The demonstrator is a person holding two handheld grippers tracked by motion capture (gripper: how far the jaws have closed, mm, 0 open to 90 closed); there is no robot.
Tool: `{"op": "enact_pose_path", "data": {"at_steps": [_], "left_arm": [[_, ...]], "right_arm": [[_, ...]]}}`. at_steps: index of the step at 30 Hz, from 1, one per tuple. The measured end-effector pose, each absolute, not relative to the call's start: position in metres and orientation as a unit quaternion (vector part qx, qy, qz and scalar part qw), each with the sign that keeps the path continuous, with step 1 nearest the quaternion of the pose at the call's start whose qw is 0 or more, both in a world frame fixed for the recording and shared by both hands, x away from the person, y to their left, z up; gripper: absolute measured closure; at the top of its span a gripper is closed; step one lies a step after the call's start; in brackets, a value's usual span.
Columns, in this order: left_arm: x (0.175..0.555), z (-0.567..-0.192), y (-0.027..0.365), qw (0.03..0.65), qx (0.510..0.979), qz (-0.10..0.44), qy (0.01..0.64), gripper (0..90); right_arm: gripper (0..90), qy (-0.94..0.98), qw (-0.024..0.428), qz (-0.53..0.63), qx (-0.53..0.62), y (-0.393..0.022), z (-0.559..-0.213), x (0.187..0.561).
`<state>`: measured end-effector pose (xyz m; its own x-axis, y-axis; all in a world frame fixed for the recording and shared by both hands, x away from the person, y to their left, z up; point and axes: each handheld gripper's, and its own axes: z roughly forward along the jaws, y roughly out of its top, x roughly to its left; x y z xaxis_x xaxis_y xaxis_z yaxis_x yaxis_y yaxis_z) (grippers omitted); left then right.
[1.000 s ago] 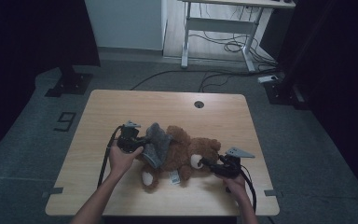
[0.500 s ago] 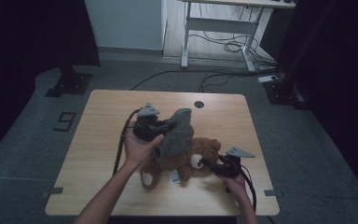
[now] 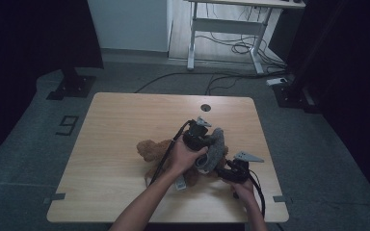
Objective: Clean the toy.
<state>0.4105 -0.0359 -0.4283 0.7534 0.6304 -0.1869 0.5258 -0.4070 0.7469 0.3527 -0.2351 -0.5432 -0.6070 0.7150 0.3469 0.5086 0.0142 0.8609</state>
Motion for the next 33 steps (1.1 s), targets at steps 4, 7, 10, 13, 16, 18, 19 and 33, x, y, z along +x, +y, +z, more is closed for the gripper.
{"op": "enact_pose_path", "data": {"at_steps": [4,7,10,13,16,18,19,33], "left_arm": [[0.407,-0.428,-0.031,0.413,0.840,0.080,0.343,79.2],[0.401,-0.426,-0.017,0.397,0.845,0.109,0.340,79.2],[0.395,-0.431,0.001,0.361,0.855,0.151,0.341,79.5],[0.395,-0.445,0.020,0.329,0.861,0.168,0.350,79.6],[0.395,-0.451,0.048,0.370,0.840,0.120,0.377,79.6],[0.393,-0.450,0.061,0.381,0.833,0.123,0.382,79.5],[0.391,-0.449,0.069,0.382,0.831,0.128,0.385,79.5],[0.390,-0.464,0.163,0.349,0.802,0.140,0.464,79.3]], "right_arm": [[41.4,0.705,0.093,0.553,0.434,-0.235,-0.544,0.353],[41.3,0.705,0.094,0.553,0.434,-0.235,-0.544,0.353],[41.4,0.706,0.093,0.552,0.434,-0.236,-0.544,0.353],[41.3,0.704,0.088,0.554,0.436,-0.237,-0.544,0.354],[41.2,0.706,0.093,0.553,0.432,-0.236,-0.543,0.353],[41.2,0.706,0.094,0.553,0.433,-0.235,-0.543,0.352],[41.2,0.706,0.093,0.553,0.433,-0.235,-0.543,0.352],[41.1,0.704,0.090,0.555,0.434,-0.237,-0.544,0.353]]}}
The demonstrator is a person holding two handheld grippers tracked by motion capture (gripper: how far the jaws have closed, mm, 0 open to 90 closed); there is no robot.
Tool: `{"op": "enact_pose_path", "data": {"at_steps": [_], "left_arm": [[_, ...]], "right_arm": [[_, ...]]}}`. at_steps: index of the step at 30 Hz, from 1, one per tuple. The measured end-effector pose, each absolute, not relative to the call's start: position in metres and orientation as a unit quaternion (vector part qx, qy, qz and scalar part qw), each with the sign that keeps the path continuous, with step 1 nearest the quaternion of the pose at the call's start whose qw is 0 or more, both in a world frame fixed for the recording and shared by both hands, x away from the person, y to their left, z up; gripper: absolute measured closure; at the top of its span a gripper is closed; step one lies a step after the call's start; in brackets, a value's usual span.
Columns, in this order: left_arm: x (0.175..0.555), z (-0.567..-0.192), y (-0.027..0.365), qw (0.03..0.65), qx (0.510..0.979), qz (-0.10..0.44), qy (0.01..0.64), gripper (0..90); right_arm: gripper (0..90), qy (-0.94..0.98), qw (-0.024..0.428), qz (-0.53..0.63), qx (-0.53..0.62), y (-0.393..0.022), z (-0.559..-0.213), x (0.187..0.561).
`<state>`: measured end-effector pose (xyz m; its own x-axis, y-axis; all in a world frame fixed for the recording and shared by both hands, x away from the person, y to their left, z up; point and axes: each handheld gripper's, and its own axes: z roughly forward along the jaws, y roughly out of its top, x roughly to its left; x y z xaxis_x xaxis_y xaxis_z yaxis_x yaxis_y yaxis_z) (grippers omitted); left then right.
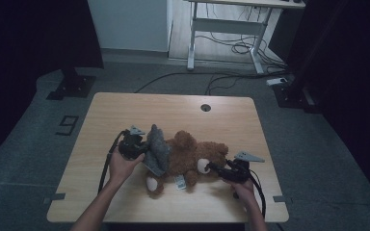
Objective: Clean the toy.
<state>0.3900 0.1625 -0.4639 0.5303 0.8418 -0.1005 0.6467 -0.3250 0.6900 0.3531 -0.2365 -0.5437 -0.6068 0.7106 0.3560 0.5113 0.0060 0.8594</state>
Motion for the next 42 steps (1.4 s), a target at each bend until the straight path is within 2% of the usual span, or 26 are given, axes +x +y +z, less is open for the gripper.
{"op": "enact_pose_path", "data": {"at_steps": [4,10,13,17,22,29,32,36,42], "left_arm": [[0.388,-0.451,0.163,0.375,0.792,0.142,0.460,79.2],[0.386,-0.402,0.138,0.442,0.782,0.141,0.417,79.3],[0.381,-0.377,0.119,0.481,0.779,0.126,0.382,79.4],[0.370,-0.361,0.078,0.480,0.799,0.130,0.339,79.3],[0.375,-0.365,0.027,0.471,0.817,0.114,0.313,79.2],[0.407,-0.423,-0.032,0.402,0.846,0.094,0.337,78.7],[0.411,-0.434,-0.031,0.415,0.836,0.086,0.348,78.9],[0.406,-0.428,-0.019,0.393,0.845,0.118,0.342,79.1],[0.393,-0.434,0.037,0.343,0.852,0.168,0.357,79.1]], "right_arm": [[41.1,0.702,0.088,0.556,0.437,-0.237,-0.544,0.354],[41.1,0.700,0.087,0.557,0.439,-0.237,-0.544,0.354],[41.0,0.702,0.086,0.555,0.438,-0.238,-0.544,0.354],[41.0,0.701,0.087,0.558,0.436,-0.238,-0.545,0.354],[41.0,0.700,0.087,0.558,0.437,-0.238,-0.544,0.354],[40.9,0.700,0.084,0.558,0.437,-0.238,-0.545,0.355],[40.9,0.697,0.081,0.557,0.443,-0.239,-0.546,0.355],[41.1,0.699,0.083,0.556,0.442,-0.239,-0.546,0.355],[41.4,0.700,0.088,0.555,0.442,-0.239,-0.545,0.354]]}}
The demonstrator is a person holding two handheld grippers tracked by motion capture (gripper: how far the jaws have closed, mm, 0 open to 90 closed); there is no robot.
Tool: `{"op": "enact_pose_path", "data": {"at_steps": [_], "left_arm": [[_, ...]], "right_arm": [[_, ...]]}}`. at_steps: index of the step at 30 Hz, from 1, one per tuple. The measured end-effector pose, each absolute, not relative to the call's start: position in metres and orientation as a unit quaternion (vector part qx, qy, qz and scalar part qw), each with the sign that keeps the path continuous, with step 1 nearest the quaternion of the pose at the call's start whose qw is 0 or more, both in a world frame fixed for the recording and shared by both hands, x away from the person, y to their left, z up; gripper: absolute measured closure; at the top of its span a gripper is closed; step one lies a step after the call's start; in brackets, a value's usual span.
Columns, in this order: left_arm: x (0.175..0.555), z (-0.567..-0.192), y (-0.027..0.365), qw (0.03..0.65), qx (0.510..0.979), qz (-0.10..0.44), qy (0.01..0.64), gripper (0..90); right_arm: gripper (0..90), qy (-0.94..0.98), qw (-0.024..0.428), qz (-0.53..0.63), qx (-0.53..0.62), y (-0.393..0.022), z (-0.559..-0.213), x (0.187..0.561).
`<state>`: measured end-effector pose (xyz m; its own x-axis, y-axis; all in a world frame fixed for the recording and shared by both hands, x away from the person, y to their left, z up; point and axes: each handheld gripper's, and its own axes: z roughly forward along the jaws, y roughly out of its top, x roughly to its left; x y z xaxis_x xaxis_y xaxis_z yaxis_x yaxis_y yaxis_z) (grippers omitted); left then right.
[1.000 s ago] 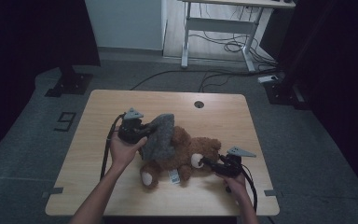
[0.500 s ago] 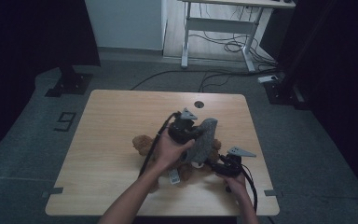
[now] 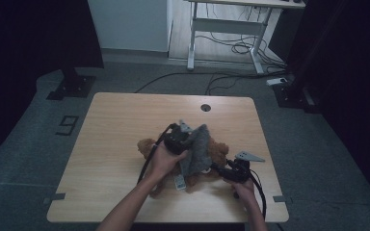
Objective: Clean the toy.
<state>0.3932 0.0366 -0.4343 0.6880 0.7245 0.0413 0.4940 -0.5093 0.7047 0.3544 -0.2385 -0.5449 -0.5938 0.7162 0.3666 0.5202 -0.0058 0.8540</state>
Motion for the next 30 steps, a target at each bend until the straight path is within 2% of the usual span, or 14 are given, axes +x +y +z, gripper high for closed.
{"op": "enact_pose_path", "data": {"at_steps": [3,10,13,18,30], "left_arm": [[0.391,-0.445,0.078,0.379,0.827,0.132,0.394,78.9],[0.376,-0.448,0.127,0.403,0.803,0.123,0.421,78.8],[0.370,-0.452,0.127,0.411,0.805,0.107,0.415,78.4],[0.370,-0.458,0.115,0.401,0.809,0.118,0.412,78.1],[0.404,-0.460,0.089,0.386,0.809,0.141,0.421,78.7]], "right_arm": [[41.7,0.699,0.090,0.555,0.442,-0.238,-0.545,0.354],[42.0,0.699,0.096,0.553,0.443,-0.237,-0.545,0.353],[43.0,0.701,0.104,0.549,0.444,-0.236,-0.544,0.353],[44.5,0.705,0.126,0.540,0.442,-0.233,-0.543,0.353],[48.0,0.687,0.170,0.535,0.461,-0.231,-0.546,0.362]]}}
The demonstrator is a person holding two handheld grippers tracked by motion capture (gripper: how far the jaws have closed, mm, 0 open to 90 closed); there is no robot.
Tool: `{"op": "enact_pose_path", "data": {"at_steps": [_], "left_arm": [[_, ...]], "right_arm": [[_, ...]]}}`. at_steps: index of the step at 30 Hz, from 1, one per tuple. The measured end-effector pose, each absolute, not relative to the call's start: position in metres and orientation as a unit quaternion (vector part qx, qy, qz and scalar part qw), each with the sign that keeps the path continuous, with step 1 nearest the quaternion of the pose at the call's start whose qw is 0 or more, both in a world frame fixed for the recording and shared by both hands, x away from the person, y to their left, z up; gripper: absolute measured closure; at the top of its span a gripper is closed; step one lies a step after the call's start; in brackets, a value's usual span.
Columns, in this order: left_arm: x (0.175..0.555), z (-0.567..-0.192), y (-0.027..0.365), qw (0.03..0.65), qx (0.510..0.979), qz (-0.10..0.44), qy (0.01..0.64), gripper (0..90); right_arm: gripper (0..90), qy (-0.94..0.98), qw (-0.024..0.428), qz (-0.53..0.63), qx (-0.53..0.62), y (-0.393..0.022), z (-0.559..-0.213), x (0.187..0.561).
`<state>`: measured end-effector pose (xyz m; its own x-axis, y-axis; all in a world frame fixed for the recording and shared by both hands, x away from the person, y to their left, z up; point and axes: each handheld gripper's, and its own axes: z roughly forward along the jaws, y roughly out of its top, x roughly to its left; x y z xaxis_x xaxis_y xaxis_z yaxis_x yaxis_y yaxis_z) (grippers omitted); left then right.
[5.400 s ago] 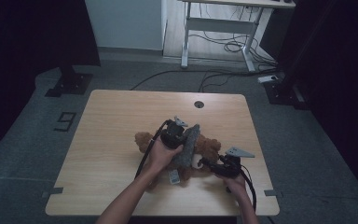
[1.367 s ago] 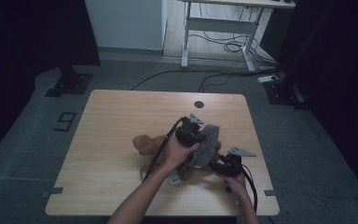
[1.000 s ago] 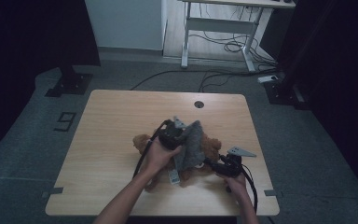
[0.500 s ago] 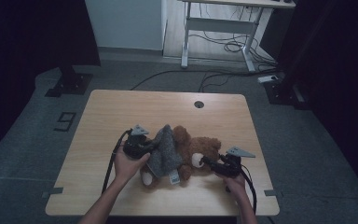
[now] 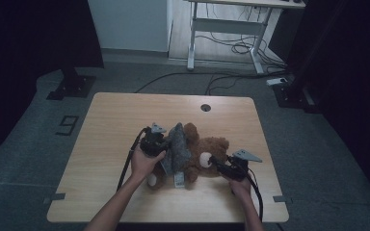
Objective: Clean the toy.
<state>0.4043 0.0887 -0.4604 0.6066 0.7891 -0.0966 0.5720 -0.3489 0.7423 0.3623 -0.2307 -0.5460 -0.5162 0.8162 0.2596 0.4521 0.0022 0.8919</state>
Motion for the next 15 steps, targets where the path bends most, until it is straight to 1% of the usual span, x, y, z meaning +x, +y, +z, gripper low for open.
{"op": "enact_pose_path", "data": {"at_steps": [4,9,15], "left_arm": [[0.417,-0.464,0.082,0.389,0.805,0.145,0.424,79.0],[0.431,-0.465,0.074,0.388,0.803,0.147,0.429,79.0],[0.444,-0.452,0.081,0.409,0.793,0.115,0.438,78.2]], "right_arm": [[48.2,0.680,0.179,0.535,0.469,-0.234,-0.547,0.370],[48.2,0.668,0.178,0.539,0.481,-0.239,-0.548,0.381],[48.2,0.668,0.174,0.540,0.482,-0.241,-0.547,0.381]]}}
